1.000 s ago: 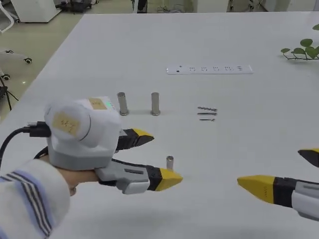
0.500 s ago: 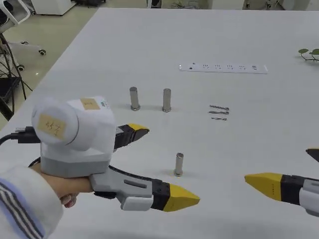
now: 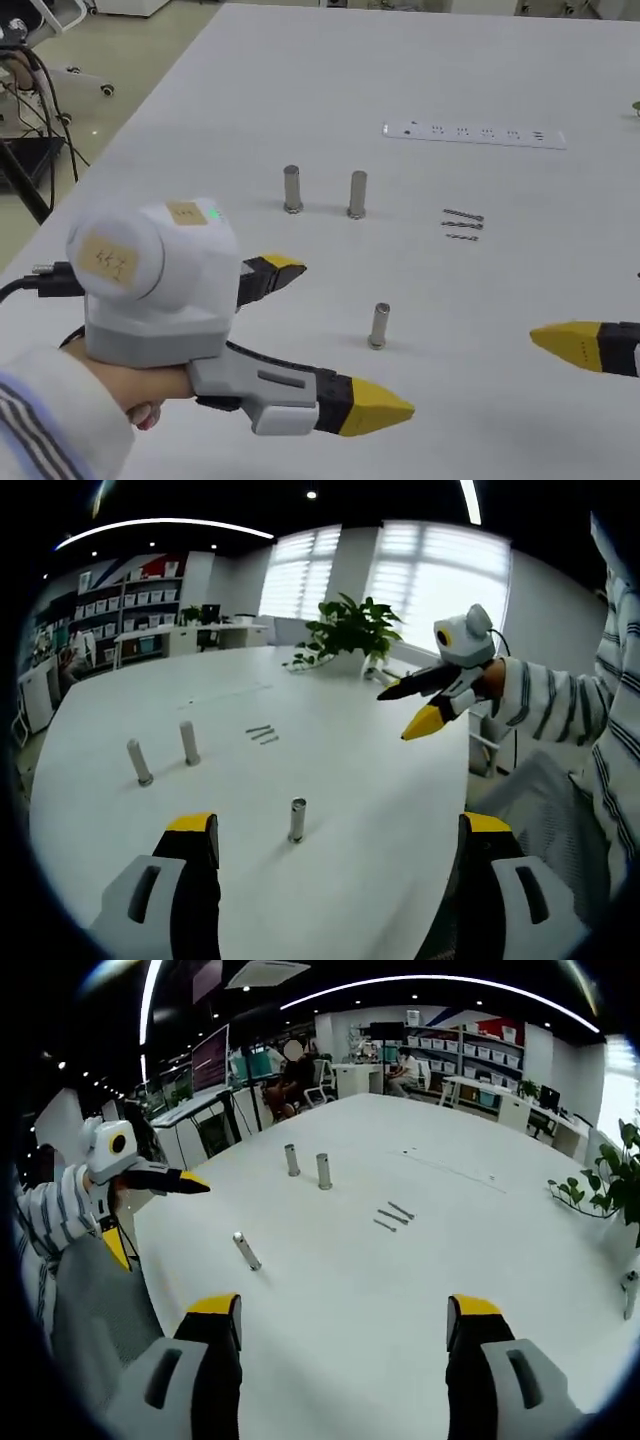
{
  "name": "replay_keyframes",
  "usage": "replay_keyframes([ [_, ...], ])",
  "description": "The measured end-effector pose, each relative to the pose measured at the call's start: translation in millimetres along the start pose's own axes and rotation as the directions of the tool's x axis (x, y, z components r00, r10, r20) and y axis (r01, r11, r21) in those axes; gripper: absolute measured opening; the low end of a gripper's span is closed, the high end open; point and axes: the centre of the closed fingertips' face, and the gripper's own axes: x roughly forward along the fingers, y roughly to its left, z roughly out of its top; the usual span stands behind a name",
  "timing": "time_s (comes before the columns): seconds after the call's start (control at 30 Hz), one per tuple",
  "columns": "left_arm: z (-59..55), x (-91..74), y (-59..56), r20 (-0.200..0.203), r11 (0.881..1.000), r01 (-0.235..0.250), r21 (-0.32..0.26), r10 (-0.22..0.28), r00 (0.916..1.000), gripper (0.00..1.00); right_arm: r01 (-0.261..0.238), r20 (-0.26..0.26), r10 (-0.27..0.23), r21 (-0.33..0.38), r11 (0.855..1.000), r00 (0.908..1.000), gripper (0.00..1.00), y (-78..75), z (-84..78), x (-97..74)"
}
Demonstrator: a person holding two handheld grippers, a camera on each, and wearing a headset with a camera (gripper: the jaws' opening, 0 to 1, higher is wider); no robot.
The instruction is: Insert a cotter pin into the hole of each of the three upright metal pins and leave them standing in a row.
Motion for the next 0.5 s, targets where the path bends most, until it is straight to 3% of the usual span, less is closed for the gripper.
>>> replay_keyframes([
  [0.27,-5.1,-7.4,3.2,0.003,0.999,-0.032,-0.026,0.032,0.9995,0.99,-0.047,-0.06,0.041,-0.118,0.992,0.9974,0.77,-4.8,18.2,16.8],
  [0.5,-6.2,-13.5,2.8,0.016,0.997,-0.054,-0.053,0.055,0.9984,0.99,-0.094,-0.105,0.074,-0.212,0.973,0.9918,0.75,-5.3,30.7,29.4],
])
